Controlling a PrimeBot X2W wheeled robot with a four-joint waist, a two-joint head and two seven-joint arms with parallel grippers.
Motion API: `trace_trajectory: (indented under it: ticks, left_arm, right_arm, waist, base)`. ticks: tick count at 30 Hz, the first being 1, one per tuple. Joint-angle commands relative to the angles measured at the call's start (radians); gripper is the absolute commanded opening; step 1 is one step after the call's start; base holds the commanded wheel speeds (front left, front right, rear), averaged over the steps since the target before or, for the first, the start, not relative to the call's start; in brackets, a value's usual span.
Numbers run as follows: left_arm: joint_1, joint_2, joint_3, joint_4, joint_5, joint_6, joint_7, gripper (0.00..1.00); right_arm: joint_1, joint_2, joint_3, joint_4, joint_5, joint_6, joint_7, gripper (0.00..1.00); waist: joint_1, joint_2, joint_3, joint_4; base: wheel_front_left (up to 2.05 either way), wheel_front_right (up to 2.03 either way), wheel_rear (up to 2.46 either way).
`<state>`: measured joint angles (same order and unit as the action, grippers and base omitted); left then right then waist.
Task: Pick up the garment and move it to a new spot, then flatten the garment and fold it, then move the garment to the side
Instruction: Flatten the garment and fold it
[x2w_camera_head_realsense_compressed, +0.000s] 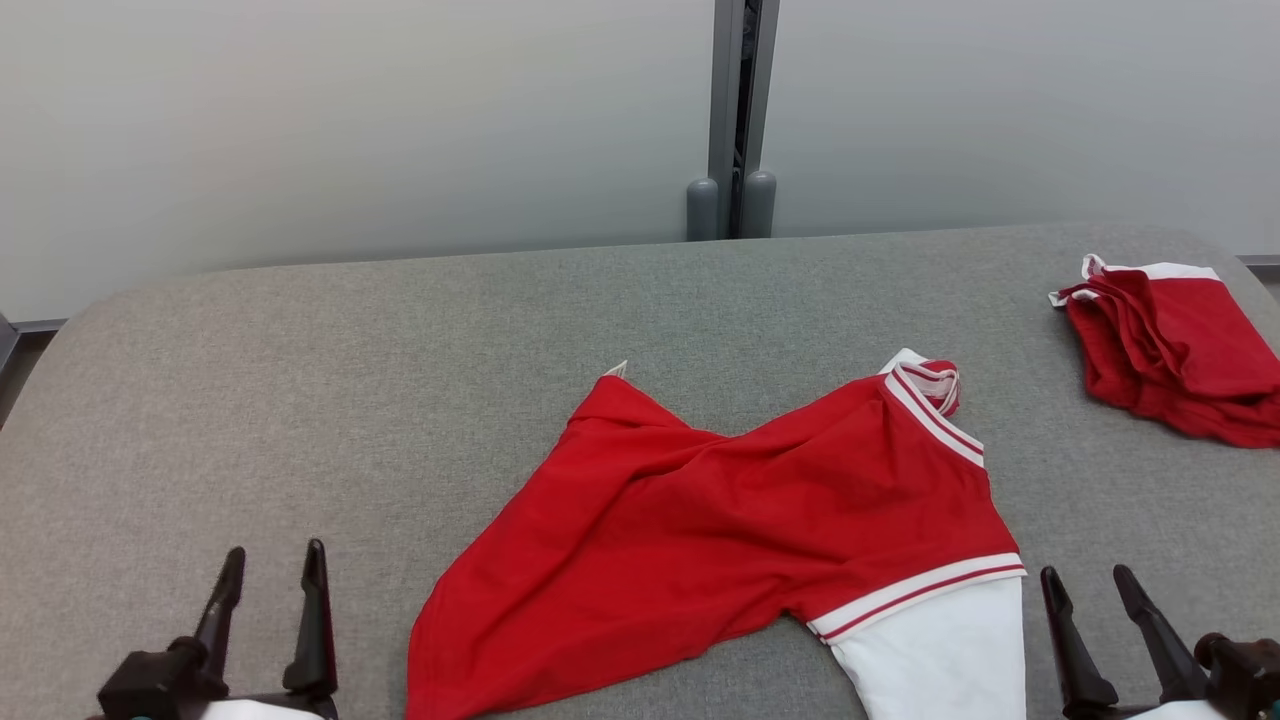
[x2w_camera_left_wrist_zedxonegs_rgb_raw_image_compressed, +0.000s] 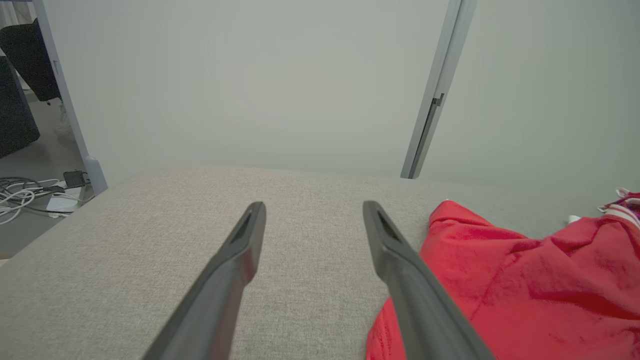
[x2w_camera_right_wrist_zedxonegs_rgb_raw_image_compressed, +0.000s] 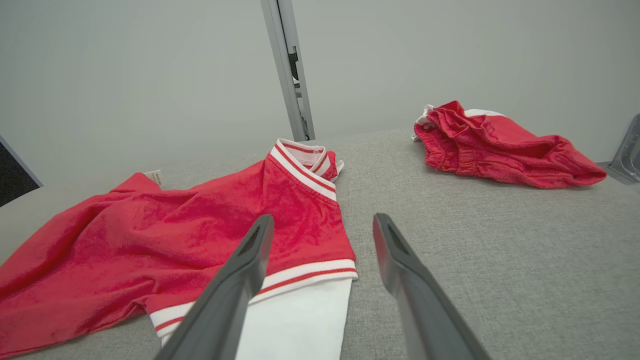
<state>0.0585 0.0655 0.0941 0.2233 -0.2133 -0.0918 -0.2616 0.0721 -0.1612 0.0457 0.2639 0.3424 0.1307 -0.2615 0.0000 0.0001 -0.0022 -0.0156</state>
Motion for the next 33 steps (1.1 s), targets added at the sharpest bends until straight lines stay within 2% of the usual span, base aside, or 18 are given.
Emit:
trace_trajectory:
  ticks: [1, 11, 20, 33]
  left_arm:
    - [0.015, 0.000, -0.007, 0.012, -0.005, -0.005, -0.004, 1.00]
    - [0.038, -0.005, -0.120, 0.160, -0.028, -0.026, 0.032, 1.00]
    - [0.075, -0.004, -0.217, 0.212, -0.056, -0.037, 0.045, 1.00]
    - [-0.027, -0.006, -0.308, 0.421, -0.131, -0.040, 0.054, 1.00]
  right_arm:
    - [0.003, -0.008, 0.004, 0.017, 0.002, 0.000, 0.001, 1.00]
    - [-0.008, -0.015, 0.031, 0.105, 0.007, 0.000, 0.036, 1.00]
    - [-0.004, -0.013, 0.034, 0.159, 0.018, 0.000, 0.046, 1.00]
    - [-0.025, 0.011, 0.096, 0.268, 0.037, 0.000, 0.109, 1.00]
  waist:
    - [0.0000, -0.0001, 0.000, 0.001]
    - [0.0000, -0.0001, 0.018, 0.013]
    - [0.0000, -0.0001, 0.031, 0.027]
    - [0.0000, -0.0001, 0.029, 0.026]
  base:
    - [0.00, 0.00, 0.00]
    - [0.00, 0.00, 0.00]
    - [0.00, 0.00, 0.00]
    - [0.00, 0.00, 0.00]
